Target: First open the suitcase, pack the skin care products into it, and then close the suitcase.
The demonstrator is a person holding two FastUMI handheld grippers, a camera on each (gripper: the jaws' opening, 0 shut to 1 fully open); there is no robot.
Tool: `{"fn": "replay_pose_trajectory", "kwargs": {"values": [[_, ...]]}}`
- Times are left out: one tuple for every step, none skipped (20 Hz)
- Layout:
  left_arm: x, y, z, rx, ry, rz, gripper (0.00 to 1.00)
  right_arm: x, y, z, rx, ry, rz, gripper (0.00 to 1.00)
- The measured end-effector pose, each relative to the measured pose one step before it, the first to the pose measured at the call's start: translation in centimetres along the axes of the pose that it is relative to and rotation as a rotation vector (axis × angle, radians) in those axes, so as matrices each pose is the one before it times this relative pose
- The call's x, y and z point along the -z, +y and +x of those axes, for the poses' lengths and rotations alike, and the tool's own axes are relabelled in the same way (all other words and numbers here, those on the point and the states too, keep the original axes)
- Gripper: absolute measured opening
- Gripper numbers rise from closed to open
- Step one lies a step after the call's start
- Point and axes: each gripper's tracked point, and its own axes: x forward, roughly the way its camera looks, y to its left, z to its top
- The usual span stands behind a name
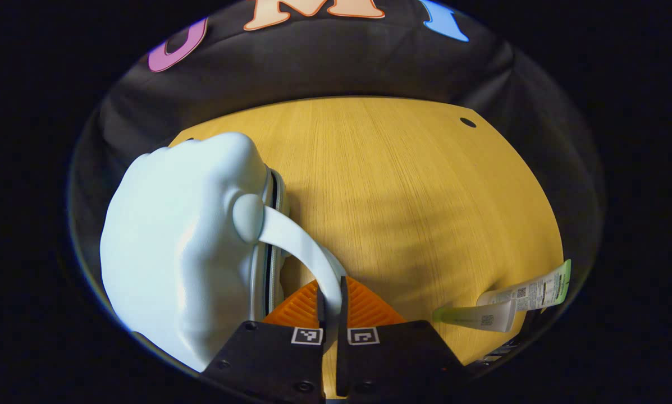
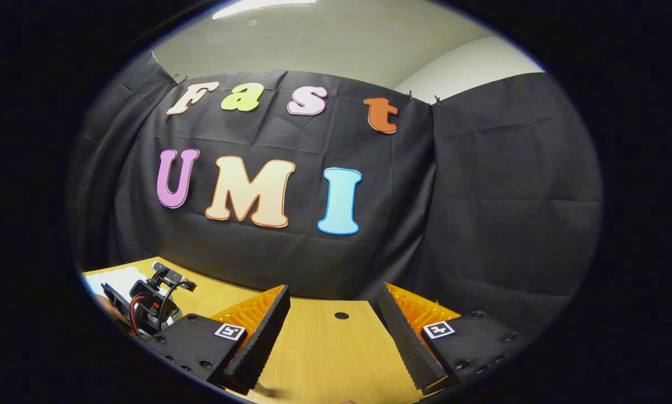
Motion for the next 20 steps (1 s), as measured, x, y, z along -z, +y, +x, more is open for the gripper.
{"fn": "replay_pose_trajectory", "kwargs": {"values": [[-0.144, -0.076, -0.278, -0.00554, -0.00800, 0.01127, 0.00, 0.038, 0.134, 0.016, -0.00399, -0.00032, 0.00422, 0.98], [-0.334, -0.064, -0.417, -0.00851, -0.00318, 0.00505, 0.00, 0.286, 0.081, -0.053, -0.00499, 0.00194, 0.00523, 0.98], [-0.460, -0.094, -0.403, -0.00431, -0.01591, 0.00073, 0.00, 0.123, 0.082, -0.013, -0.00466, 0.00277, 0.00714, 0.98], [-0.345, -0.137, -0.466, -0.00264, -0.00562, -0.00427, 0.00, 0.152, 0.126, 0.061, -0.00577, 0.00206, 0.00899, 0.99], [-0.436, -0.013, -0.594, 0.00463, -0.00785, -0.00647, 0.00, 0.087, 0.219, 0.021, -0.00727, 0.00139, 0.00785, 1.00], [-0.458, -0.129, -0.479, 0.00723, -0.00975, -0.01138, 0.00, 0.143, 0.205, 0.018, -0.00478, 0.00021, 0.00391, 0.99], [-0.338, 0.410, -0.648, 0.00425, -0.00854, -0.00650, 0.00, 0.081, 0.090, 0.059, -0.00375, -0.00005, 0.00256, 0.99], [-0.575, 0.372, -0.634, -0.00123, -0.01125, -0.00008, 0.00, 0.054, 0.129, 0.006, -0.00516, -0.00038, 0.00457, 0.99], [-0.654, 0.215, -0.635, -0.00114, -0.01482, 0.00547, 0.00, -0.023, 0.209, 0.092, -0.00541, -0.00010, 0.00459, 0.99], [-0.481, -0.003, -0.615, -0.00140, -0.01101, 0.00181, 0.00, 0.057, 0.212, 0.104, -0.00561, -0.00073, 0.00303, 0.99], [-0.574, 0.116, -0.809, 0.00270, -0.00854, -0.00175, 0.00, -0.168, 0.207, 0.068, -0.00491, -0.00259, 0.00188, 0.99], [-0.596, 0.153, -0.548, 0.00374, -0.01087, -0.00911, 0.00, -0.063, 0.271, 0.018, -0.00571, -0.00364, 0.00189, 0.99], [-0.410, 0.275, -0.653, 0.00342, -0.00441, -0.00585, 0.00, -0.163, 0.257, 0.014, -0.00607, -0.00328, 0.00168, 0.99], [-0.579, 0.611, -0.557, -0.00120, -0.01401, -0.00683, 0.00, 0.040, 0.337, 0.012, -0.00714, -0.00188, 0.00095, 0.99], [-0.666, 0.662, -0.584, -0.00219, -0.01803, -0.00878, 0.00, -0.014, 0.361, 0.071, -0.00837, -0.00056, 0.00070, 0.99], [-0.700, 0.549, -0.674, -0.00077, -0.00921, -0.00197, 0.00, -0.014, 0.393, 0.083, -0.00815, -0.00014, 0.00094, 0.99], [-0.725, 0.506, -0.621, -0.00471, -0.01816, -0.00293, 0.00, -0.028, 0.405, 0.038, -0.00865, -0.00033, 0.00132, 0.99], [-0.794, 0.578, -0.821, -0.00709, -0.01616, 0.00154, 0.00, 0.065, 0.363, 0.168, -0.00924, -0.00002, 0.00181, 0.99], [-0.649, 0.738, -0.588, -0.00661, -0.01302, 0.00357, 0.00, -0.031, 0.421, 0.096, -0.00815, -0.00055, 0.00181, 0.99], [-0.694, 0.733, -0.714, -0.00791, -0.01274, -0.00467, 0.00, -0.031, 0.474, -0.008, -0.00941, -0.00089, 0.00173, 1.00]]}}
